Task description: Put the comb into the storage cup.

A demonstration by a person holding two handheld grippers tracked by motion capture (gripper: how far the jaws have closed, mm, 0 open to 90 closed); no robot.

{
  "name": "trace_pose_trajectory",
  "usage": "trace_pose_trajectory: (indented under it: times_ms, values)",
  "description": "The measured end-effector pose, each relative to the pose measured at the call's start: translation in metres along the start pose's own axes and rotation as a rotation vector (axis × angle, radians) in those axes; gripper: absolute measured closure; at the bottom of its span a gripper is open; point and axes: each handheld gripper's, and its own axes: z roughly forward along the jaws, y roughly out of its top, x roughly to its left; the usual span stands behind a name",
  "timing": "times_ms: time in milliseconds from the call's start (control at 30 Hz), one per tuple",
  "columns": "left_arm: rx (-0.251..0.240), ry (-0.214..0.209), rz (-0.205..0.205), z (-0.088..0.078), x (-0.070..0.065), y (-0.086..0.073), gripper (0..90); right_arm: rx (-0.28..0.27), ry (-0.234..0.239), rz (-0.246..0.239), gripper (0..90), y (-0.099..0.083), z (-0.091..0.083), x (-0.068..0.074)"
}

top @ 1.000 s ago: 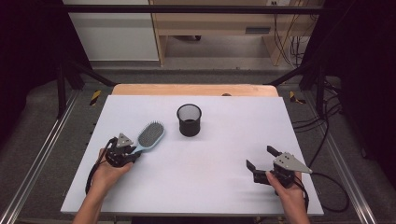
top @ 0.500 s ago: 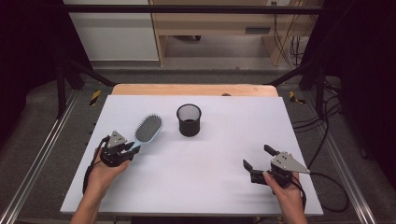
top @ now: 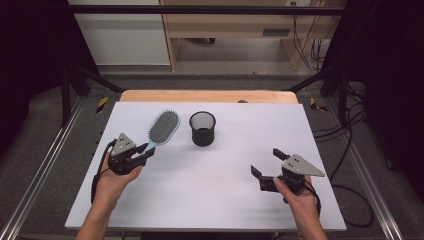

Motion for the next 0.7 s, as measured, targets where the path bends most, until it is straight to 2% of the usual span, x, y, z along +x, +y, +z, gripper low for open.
trace_pose_trajectory:
  times_ms: [100, 233, 367, 600, 667, 700]
  values:
    - [-0.022, -0.018, 0.019, 0.002, -0.010, 0.012, 69.4, -0.014, 0.024, 0.045, 3.7, 0.010, 0.007, 0.004]
    - [-0.047, -0.044, 0.031, 0.007, -0.023, 0.027, 69.4, -0.028, 0.053, 0.082, 3.8, 0.023, 0.018, 0.012]
    - [-0.046, -0.060, 0.060, 0.017, -0.036, 0.040, 69.4, -0.035, 0.087, 0.119, 3.8, 0.032, 0.028, 0.020]
    - [-0.075, -0.101, 0.079, 0.033, -0.062, 0.053, 69.4, -0.058, 0.155, 0.176, 3.4, 0.044, 0.050, 0.036]
    - [-0.077, -0.109, 0.081, 0.036, -0.065, 0.054, 69.4, -0.062, 0.164, 0.189, 3.4, 0.049, 0.056, 0.039]
    - [-0.083, -0.117, 0.084, 0.040, -0.072, 0.056, 69.4, -0.062, 0.169, 0.192, 3.4, 0.051, 0.058, 0.041]
